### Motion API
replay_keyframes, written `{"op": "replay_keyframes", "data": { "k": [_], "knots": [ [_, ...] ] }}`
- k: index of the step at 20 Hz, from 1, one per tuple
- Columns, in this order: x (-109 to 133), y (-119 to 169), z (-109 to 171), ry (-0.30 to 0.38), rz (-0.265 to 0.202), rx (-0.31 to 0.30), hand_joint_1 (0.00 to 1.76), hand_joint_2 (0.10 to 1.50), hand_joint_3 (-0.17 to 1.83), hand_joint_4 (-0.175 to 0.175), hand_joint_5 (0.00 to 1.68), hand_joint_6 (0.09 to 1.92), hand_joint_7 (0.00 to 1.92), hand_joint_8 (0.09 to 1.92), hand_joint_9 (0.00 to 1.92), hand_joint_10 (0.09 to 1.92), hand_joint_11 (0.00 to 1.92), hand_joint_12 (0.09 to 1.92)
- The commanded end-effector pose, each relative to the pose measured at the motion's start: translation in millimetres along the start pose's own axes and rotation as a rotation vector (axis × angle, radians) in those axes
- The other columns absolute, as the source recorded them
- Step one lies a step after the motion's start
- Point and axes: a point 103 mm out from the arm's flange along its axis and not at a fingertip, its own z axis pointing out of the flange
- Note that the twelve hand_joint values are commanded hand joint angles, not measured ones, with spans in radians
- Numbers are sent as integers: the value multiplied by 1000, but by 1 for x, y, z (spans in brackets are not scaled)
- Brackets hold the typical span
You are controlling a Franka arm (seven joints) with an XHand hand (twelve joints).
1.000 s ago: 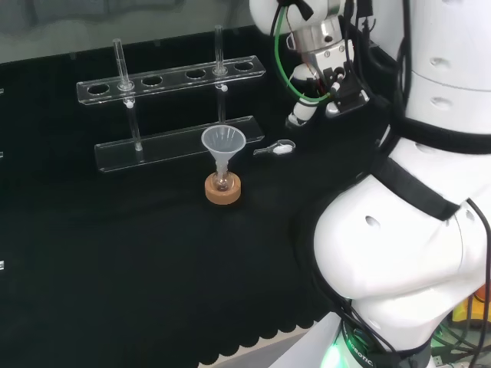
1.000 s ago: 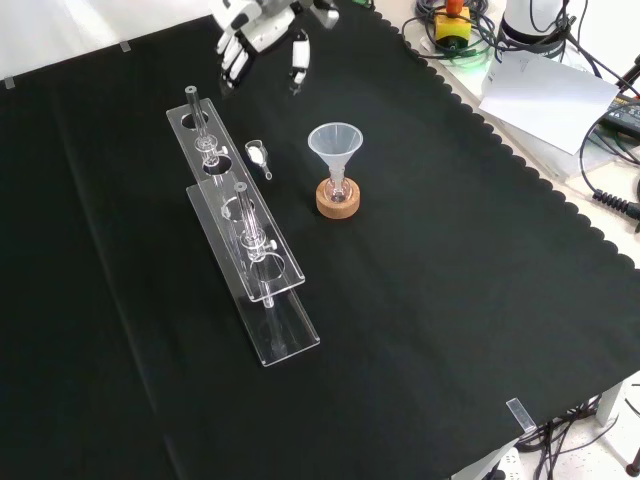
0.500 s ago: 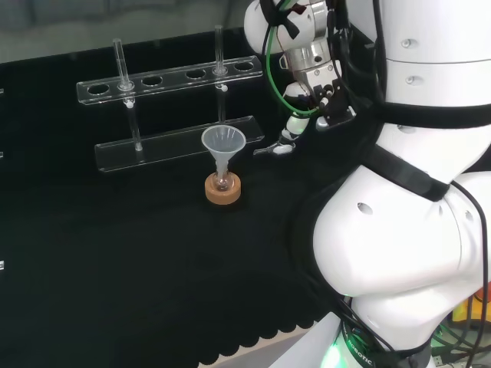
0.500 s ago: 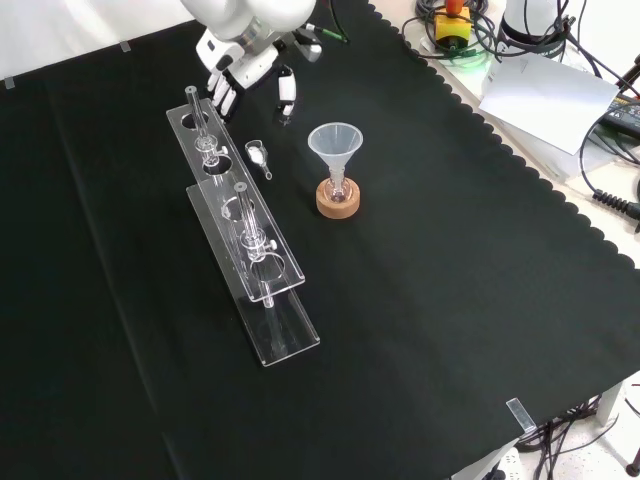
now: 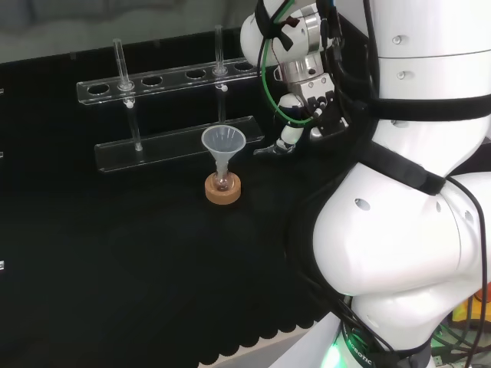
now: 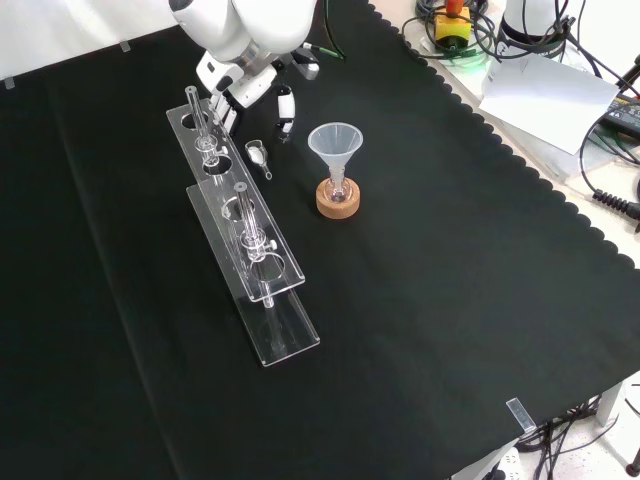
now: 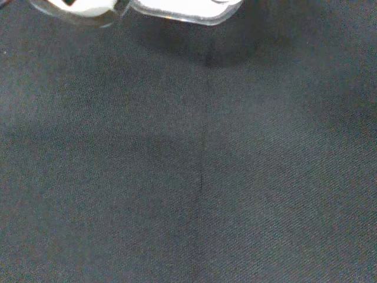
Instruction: Pick up the weighing funnel.
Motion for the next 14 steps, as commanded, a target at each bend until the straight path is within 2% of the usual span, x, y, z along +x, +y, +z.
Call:
{"op": "replay_keyframes", "data": {
  "k": [1, 14],
  "knots": [
    [2, -1, 7, -3, -1, 6, 806, 651, 508, -34, 573, 92, 348, 677, 609, 592, 424, 1337],
    [2, 0, 22, -32, 19, -39, 857, 637, 523, -30, 620, 133, 364, 679, 631, 583, 435, 1325]
  ]
}}
